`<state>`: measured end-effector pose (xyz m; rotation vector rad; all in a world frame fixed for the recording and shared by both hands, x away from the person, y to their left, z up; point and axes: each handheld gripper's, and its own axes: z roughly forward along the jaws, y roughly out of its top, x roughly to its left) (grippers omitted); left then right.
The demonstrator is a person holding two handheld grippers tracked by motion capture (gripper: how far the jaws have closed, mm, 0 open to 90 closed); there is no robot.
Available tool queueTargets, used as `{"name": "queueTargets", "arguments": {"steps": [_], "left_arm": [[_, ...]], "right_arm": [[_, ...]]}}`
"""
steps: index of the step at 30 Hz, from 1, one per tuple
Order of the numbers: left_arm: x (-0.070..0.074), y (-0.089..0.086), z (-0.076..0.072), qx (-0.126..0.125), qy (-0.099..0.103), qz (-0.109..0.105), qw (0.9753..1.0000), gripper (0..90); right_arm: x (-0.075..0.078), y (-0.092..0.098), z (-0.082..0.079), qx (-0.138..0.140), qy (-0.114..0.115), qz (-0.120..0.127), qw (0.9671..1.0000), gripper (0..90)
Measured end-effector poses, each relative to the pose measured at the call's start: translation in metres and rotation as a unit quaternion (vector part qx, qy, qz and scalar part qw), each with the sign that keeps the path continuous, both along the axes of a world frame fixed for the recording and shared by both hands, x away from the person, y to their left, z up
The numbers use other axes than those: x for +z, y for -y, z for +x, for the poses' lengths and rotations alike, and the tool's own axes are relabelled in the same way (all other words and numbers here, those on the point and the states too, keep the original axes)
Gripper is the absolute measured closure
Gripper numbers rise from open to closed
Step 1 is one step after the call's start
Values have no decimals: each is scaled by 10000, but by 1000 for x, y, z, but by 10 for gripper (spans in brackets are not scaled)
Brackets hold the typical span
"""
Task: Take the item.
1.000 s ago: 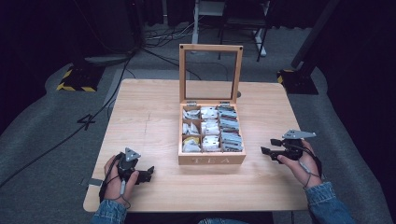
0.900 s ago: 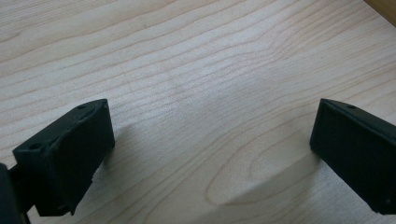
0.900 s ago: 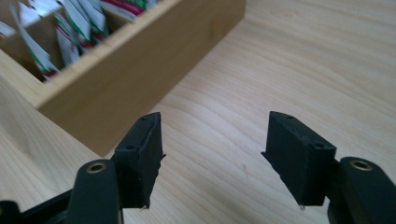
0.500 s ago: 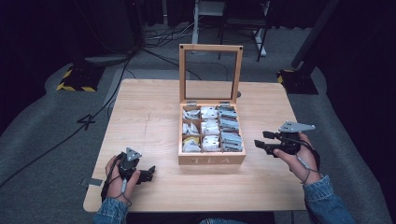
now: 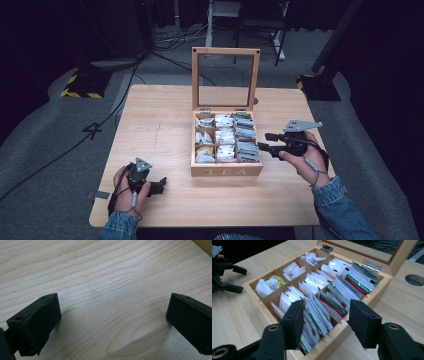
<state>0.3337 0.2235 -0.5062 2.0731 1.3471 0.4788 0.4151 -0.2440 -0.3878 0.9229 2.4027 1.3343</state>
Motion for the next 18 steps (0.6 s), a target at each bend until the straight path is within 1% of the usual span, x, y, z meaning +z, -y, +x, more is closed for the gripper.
{"name": "queueTargets", "arguments": {"steps": [5, 9, 10, 11, 13, 18], "left_arm": [[0, 0, 0, -3, 3, 8, 10000, 0], [0, 0, 0, -3, 4, 11, 10000, 1], [0, 0, 0, -5, 5, 8, 10000, 1], [0, 0, 0, -3, 6, 6, 10000, 0], [0, 0, 0, -5, 4, 7, 10000, 1], [0, 0, 0, -5, 4, 7, 10000, 1]], "right_arm": [[3, -18, 6, 222, -96, -9, 9997, 551], [3, -31, 11, 378, -89, -163, 9991, 601], [3, -33, 11, 410, -93, -168, 9990, 607], [3, -40, 12, 504, -96, -210, 9985, 623], [3, -43, 12, 539, -91, -238, 9982, 629], [1, -59, 10, 817, -163, -488, 9953, 664]]}}
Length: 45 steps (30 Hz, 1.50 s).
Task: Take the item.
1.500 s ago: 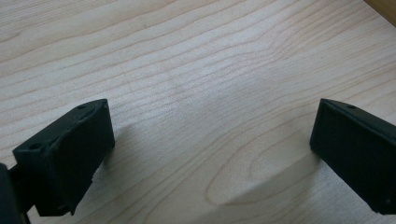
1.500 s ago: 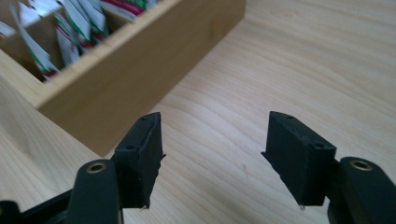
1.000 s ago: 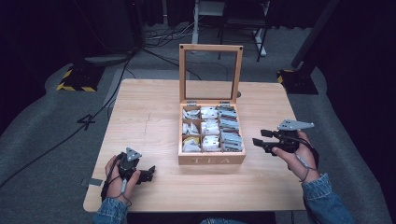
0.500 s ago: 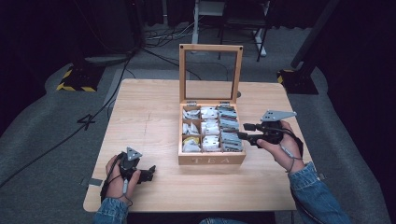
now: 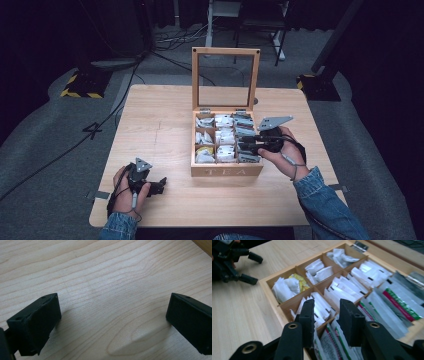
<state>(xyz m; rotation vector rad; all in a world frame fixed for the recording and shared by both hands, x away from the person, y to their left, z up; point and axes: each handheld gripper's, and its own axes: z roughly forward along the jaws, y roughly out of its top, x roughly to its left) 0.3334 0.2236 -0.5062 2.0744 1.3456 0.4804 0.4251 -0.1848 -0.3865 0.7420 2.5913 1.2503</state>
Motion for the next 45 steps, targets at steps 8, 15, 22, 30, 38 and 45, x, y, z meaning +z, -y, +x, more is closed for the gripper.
{"name": "queueTargets", "arguments": {"steps": [8, 15, 22, 30, 38, 45], "left_arm": [[0, 0, 0, 0, -1, -1, 10000, 1], [0, 0, 0, -4, -2, 4, 10000, 1], [0, 0, 0, -7, -2, 8, 10000, 1], [0, 0, 0, -1, -1, 0, 10000, 1], [0, 0, 0, -14, -4, 14, 10000, 1], [0, 0, 0, -5, -1, 5, 10000, 0]], "right_arm": [[-10, -18, -3, 337, -122, -202, 9992, 667], [-24, -32, -4, 504, -294, -375, 9976, 690], [-35, -37, -2, 490, -413, -574, 9963, 738], [-42, -45, -1, 340, -521, -786, 9950, 763], [-46, -51, 1, 300, -609, -904, 9936, 799], [-46, -51, -2, 348, -634, -904, 9933, 900]]}}
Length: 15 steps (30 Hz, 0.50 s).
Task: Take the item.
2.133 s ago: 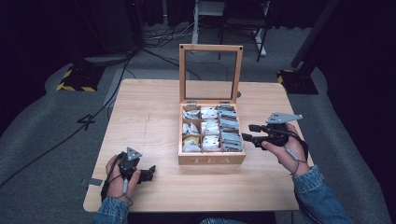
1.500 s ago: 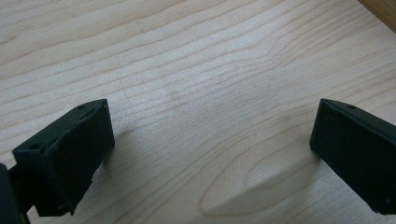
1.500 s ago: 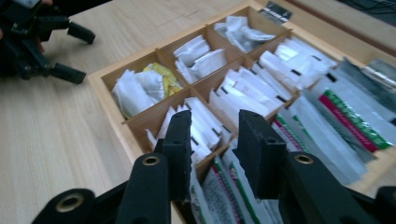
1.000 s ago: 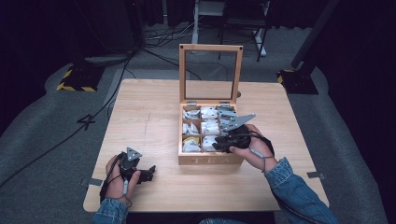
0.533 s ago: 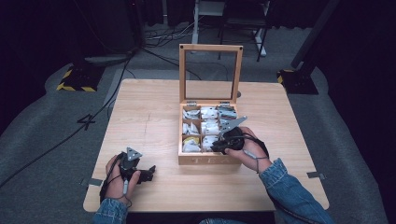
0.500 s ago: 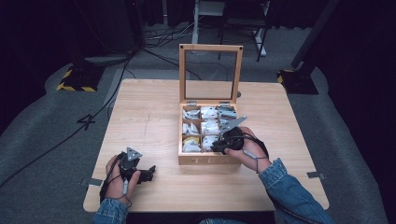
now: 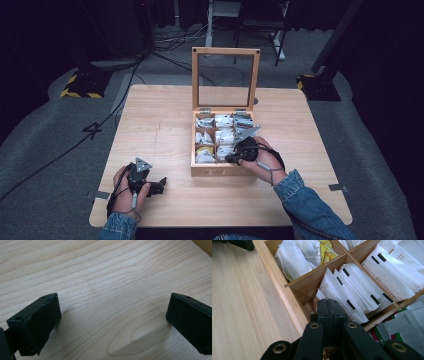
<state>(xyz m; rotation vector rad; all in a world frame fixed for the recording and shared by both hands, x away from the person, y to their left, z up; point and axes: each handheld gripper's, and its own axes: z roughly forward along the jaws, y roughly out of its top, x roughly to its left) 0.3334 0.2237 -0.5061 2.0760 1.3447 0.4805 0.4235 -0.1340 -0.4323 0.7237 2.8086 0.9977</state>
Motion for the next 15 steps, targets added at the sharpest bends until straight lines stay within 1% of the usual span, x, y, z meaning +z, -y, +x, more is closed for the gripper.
{"name": "queueTargets", "arguments": {"steps": [5, 9, 15], "left_arm": [[0, 0, 0, 1, -1, 0, 10000, 1], [0, 0, 0, -2, 0, 3, 10000, 1], [0, 0, 0, -7, -2, 8, 10000, 1]], "right_arm": [[4, 2, -1, -51, 67, 138, 9999, 900], [11, 5, -2, -91, 103, 303, 9994, 900], [25, 11, -4, -115, 319, 536, 9980, 900]]}}
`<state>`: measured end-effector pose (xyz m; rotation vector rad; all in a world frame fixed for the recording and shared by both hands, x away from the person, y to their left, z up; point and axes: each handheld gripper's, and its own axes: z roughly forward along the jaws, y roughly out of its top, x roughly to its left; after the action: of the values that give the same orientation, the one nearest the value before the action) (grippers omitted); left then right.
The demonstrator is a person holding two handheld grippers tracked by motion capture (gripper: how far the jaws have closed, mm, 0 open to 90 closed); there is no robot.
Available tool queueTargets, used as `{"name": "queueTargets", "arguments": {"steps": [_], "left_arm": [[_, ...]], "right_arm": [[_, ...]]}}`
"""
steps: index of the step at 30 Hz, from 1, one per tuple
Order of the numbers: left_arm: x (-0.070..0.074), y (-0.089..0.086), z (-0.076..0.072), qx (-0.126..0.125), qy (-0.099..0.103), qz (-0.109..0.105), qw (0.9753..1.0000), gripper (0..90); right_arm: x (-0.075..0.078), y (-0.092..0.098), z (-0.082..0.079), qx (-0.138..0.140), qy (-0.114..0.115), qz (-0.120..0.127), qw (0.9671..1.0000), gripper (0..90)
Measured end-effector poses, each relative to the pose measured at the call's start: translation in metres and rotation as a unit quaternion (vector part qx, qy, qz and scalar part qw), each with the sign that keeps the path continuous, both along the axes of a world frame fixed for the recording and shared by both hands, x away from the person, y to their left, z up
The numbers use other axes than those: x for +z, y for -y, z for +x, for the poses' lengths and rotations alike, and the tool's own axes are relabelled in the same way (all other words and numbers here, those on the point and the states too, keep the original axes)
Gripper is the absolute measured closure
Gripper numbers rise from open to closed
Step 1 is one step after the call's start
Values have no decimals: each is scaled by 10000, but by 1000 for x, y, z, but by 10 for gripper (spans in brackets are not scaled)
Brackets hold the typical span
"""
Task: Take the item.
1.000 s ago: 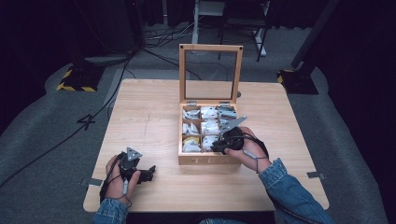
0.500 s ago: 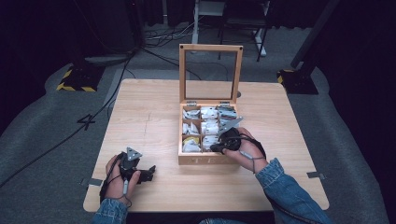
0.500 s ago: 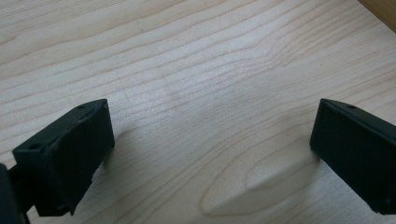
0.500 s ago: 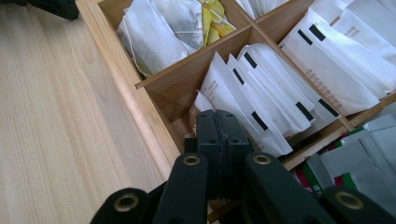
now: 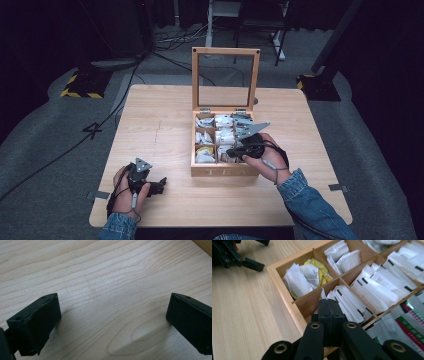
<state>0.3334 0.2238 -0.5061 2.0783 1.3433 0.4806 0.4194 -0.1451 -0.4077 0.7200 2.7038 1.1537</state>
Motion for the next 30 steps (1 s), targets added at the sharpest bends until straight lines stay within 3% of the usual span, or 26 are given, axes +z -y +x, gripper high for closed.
{"name": "queueTargets", "arguments": {"steps": [15, 30], "left_arm": [[0, 0, 1, -23, 0, -16, 10000, 0], [0, 0, 1, -12, -1, -24, 10000, 0]], "right_arm": [[28, 17, -5, -149, 367, 500, 9980, 900], [55, 45, -4, -446, 638, 889, 9930, 900]]}}
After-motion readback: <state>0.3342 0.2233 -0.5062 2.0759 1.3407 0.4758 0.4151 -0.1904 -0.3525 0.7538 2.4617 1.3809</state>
